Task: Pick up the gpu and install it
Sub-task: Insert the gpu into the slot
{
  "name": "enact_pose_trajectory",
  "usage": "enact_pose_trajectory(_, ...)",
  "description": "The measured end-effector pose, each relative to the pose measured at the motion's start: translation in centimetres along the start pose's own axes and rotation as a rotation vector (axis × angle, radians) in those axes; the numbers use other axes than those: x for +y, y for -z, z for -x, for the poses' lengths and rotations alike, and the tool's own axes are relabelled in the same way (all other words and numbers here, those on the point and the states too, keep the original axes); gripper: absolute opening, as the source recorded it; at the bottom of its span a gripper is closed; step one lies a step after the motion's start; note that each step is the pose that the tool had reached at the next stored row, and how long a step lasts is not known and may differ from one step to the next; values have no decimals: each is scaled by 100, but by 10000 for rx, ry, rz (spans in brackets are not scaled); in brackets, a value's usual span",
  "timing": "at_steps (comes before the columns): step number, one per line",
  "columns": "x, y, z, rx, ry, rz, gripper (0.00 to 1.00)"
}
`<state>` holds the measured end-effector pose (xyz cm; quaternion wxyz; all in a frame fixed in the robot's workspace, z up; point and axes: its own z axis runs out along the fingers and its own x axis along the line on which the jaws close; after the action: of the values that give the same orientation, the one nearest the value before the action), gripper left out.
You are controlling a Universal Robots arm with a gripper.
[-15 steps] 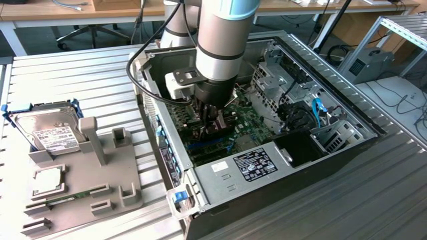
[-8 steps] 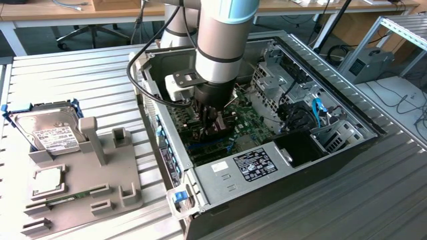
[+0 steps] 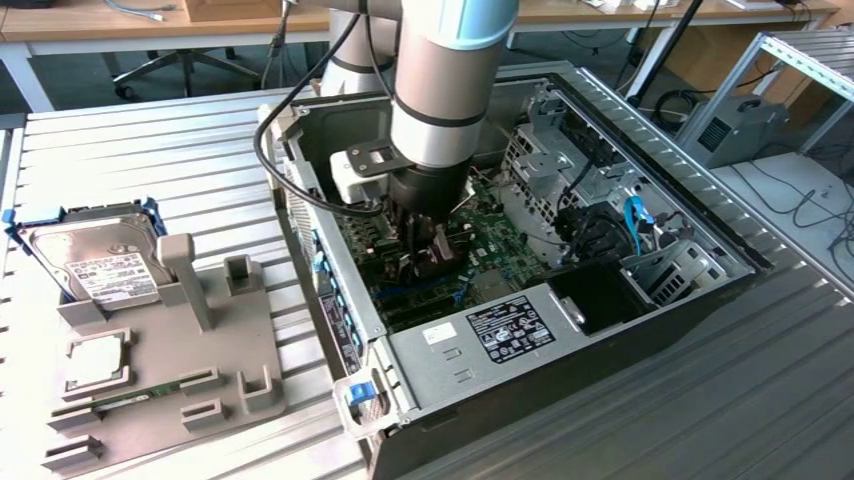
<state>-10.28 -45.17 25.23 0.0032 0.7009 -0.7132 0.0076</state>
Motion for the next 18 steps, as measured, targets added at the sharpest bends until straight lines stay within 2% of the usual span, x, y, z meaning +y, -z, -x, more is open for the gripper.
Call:
enact_pose_trajectory(4,0,36,1,2,-2,-2,40)
enact_pose_trajectory(8,-1,184,28,34,-1,-1,40)
enact_pose_trajectory(10,-1,289,61,71,0,-2,40)
enact_pose_trajectory(13,-6,355,79,88,2,-1,38)
enact_pose_trajectory(14,-16,356,80,88,1,10,38)
enact_pose_trajectory(15,-38,356,80,89,1,38,32)
enact_pose_trajectory(16,-64,356,80,91,2,76,32)
enact_pose_trajectory(18,-133,356,81,92,5,175,20)
